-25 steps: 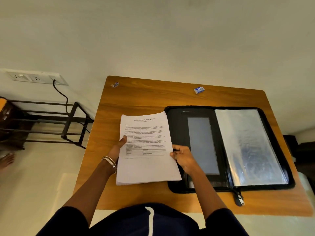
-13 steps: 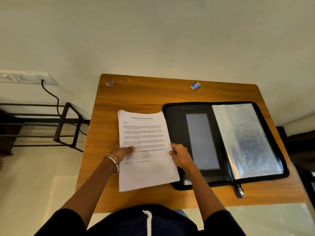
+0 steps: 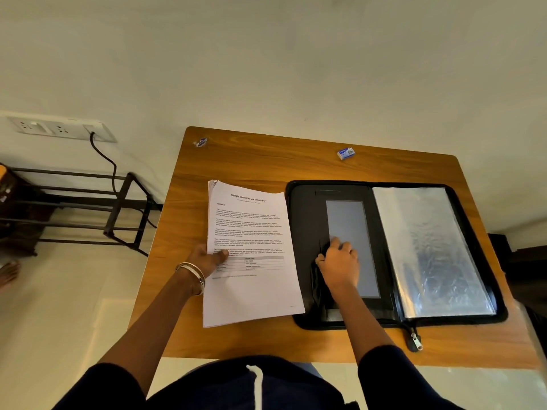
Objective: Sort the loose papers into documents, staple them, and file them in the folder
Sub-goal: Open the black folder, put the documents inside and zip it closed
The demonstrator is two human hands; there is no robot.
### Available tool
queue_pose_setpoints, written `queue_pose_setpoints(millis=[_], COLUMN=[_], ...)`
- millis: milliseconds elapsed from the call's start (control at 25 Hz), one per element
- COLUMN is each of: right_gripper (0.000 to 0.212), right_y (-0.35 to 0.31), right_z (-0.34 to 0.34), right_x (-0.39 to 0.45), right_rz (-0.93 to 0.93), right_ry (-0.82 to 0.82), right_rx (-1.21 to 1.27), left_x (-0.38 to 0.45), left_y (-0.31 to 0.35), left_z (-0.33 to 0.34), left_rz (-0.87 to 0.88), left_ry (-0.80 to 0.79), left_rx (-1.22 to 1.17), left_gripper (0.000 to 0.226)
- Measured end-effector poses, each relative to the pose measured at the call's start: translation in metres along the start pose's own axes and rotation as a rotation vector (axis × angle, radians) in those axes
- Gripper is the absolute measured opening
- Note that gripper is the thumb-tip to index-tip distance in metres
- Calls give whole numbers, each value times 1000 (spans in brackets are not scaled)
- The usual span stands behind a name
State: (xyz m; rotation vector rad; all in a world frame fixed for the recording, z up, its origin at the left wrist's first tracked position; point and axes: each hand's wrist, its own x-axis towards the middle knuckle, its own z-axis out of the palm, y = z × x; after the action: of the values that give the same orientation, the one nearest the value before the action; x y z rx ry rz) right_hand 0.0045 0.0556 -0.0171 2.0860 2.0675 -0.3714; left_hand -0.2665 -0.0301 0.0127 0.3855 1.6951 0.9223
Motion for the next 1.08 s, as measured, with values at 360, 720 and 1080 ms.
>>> queue_pose_setpoints(millis=[360,720,1080], right_gripper=[30,50,72], right_y=[5,40,22], right_z=[-16,-42,-55], right_x=[1,12,34], right_rz=[-261,-242,-217], right_ry=[-55,-3,-119], right_rx=[-86,286,-155], left_x=[-12,-6,18], left_y=[11,49,71], left_z=[30,78,76], left_rz=[-5,-73,-57], left_ry=[5,-72,-113], left_rx=[-17,214,486], left_gripper=[36,42,47])
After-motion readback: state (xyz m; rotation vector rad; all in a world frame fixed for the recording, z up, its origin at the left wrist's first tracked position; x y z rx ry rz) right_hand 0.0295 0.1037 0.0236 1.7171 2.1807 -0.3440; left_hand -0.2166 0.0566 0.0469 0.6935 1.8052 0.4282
